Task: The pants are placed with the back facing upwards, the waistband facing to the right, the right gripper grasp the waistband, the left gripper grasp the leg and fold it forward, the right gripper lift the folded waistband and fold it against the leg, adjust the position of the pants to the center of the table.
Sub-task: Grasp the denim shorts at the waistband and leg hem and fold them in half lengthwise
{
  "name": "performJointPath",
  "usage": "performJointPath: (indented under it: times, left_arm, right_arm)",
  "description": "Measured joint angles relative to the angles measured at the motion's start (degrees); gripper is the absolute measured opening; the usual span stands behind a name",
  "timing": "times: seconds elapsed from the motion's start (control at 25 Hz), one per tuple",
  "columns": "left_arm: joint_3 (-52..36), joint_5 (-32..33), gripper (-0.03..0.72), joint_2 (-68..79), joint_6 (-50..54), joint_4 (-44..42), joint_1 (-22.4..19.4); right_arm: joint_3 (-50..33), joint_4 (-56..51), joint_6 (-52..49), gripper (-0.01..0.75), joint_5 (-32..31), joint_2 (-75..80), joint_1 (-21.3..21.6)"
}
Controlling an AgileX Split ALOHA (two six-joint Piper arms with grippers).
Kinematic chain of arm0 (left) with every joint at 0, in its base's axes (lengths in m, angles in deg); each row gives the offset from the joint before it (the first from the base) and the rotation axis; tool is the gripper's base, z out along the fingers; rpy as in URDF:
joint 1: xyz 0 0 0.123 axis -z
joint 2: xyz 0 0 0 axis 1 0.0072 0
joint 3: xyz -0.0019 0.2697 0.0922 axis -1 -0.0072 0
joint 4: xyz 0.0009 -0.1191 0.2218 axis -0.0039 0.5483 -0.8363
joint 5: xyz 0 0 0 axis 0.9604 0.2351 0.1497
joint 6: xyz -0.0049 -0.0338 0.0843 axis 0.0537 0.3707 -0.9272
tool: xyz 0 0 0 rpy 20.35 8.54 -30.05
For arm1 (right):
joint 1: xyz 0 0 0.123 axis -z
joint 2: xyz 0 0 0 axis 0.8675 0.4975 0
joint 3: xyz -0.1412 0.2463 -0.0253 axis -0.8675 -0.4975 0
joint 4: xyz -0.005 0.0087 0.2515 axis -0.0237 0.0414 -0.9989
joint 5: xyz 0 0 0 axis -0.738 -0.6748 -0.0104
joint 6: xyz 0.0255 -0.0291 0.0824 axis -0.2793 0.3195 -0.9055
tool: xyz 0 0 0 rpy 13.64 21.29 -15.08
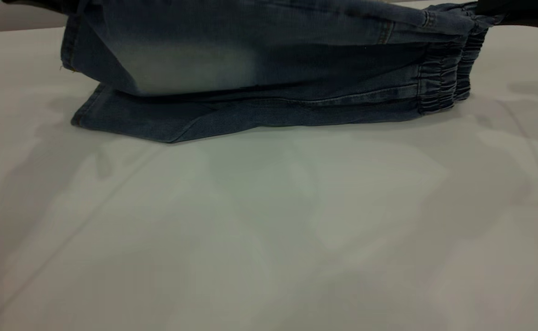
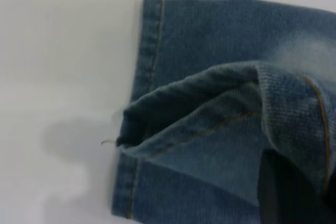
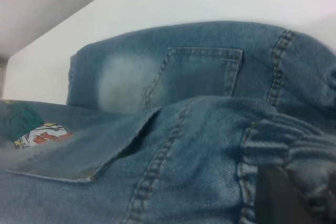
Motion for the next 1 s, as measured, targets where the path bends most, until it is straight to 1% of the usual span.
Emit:
performJointPath:
  times: [0.28, 0.44, 0.6, 0.68, 0.76, 0.84, 1.0]
  left_arm:
    - [3.69, -0.35, 0.077, 4.38, -1.43, 0.0, 0.0]
    - [6.52, -0.38, 0.077, 6.65, -1.52, 0.0, 0.0]
    - [9.49, 2.31, 0.077, 10.57, -2.43, -0.01, 0.0]
    - [9.99, 2.66, 0.077, 11.94, -2.96, -0.06, -0.05]
    - [9.99, 2.29, 0.077, 12.18, -3.02, -0.06, -0.05]
    - [9.99, 0.55, 0.077, 12.12, -3.77, -0.06, -0.05]
    - [9.99, -0.77, 0.077, 12.12, -4.66, -0.06, -0.05]
  right_arm:
    - [0.05, -2.01, 3.23, 0.036, 3.09, 0.0, -0.06]
    - [1.23, -2.89, 4.11, 0.038, 3.79, 0.0, -1.06]
    - [2.32, -3.09, 4.11, 0.039, 4.38, 1.54, -3.02]
    - [2.32, -3.82, 4.16, 0.039, 4.65, 2.77, -3.67]
    - [2.45, -4.2, 4.29, 0.039, 5.11, 4.0, -4.04]
    - [3.36, -4.47, 4.3, 0.039, 5.23, 5.31, -4.04]
    - [3.43, -7.93, 4.43, 0.057, 5.16, 7.48, -4.04]
